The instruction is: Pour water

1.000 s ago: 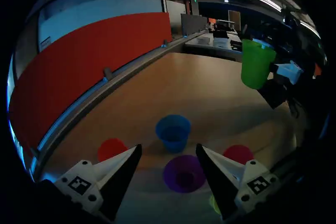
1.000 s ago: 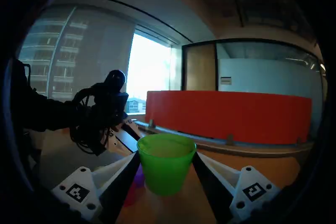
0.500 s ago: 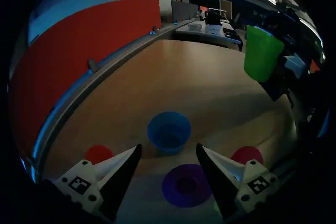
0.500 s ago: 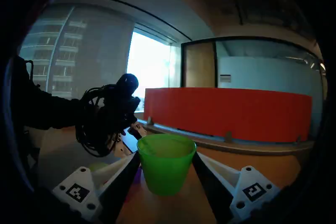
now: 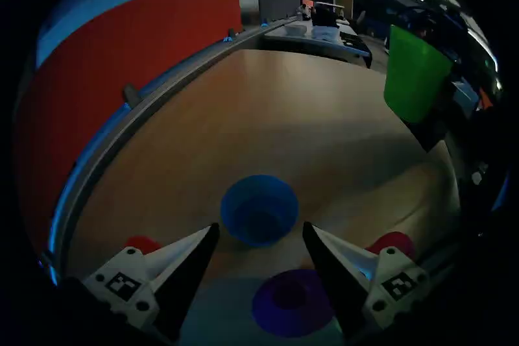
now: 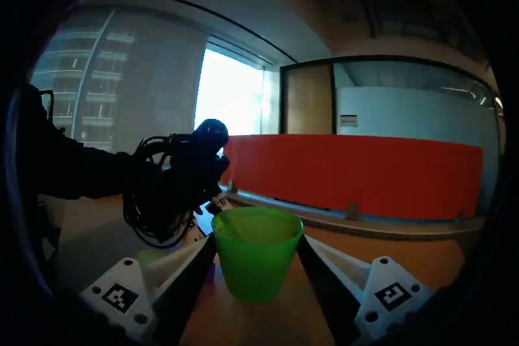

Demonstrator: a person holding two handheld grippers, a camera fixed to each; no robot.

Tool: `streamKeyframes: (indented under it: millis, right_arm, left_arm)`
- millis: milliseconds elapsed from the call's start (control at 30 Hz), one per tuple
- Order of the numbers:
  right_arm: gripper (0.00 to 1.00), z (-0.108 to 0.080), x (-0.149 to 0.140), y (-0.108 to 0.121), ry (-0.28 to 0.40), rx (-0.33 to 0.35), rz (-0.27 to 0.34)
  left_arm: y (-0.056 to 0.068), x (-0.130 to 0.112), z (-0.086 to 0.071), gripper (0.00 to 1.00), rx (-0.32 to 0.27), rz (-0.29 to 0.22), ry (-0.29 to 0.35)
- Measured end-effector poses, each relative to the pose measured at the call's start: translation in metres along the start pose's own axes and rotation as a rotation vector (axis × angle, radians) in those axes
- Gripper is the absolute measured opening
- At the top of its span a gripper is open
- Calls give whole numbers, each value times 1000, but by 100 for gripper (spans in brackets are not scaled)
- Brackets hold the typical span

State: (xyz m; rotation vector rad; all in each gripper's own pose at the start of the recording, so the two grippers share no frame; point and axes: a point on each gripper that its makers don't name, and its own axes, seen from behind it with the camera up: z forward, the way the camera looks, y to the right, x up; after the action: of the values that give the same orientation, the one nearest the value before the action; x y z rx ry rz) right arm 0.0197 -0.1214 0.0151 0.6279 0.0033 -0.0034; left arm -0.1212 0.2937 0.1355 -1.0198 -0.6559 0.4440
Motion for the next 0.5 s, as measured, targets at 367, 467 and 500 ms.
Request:
streamKeyframes:
  millis: [367, 467, 500]
  right_arm:
    - [91, -2, 1, 5, 5, -3, 2]
    - [91, -3, 0, 7, 5, -7, 2]
    - [91, -3, 0, 8, 5, -8, 2]
  left_arm:
    - [2, 2, 16, 95, -7, 14, -20]
    - [1, 2, 19, 96, -8, 14, -23]
    - [1, 3, 20, 96, -7, 13, -23]
